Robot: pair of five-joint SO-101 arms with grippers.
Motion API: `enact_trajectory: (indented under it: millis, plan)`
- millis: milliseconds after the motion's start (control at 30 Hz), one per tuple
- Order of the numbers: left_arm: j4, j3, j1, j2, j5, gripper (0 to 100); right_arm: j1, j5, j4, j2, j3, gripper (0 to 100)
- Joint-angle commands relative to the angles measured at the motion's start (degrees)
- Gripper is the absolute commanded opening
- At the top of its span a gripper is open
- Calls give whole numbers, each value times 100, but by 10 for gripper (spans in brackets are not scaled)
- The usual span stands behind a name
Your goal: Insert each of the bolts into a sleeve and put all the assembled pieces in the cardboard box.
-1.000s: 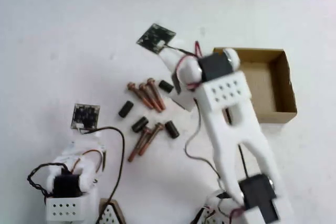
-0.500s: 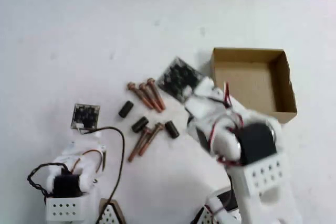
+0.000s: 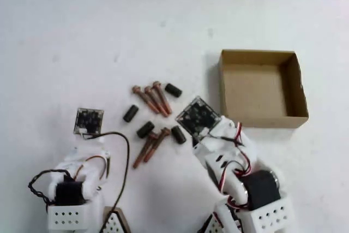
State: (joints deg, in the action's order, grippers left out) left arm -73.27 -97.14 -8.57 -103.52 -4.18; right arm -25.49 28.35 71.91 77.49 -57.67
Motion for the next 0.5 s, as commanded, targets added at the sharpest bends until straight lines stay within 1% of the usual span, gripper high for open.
enact_trajectory:
  millis: [0,267,467]
  plan:
    - [-35,18,57,-66,-35,23,48,-308,-576,453,-343,17]
    - [-35,18,57,-66,-35,23,48,-334,-1552,919,-1407,17]
    - [-35,18,57,-66,-35,23,48,-334,-1736,1332,-1864,17]
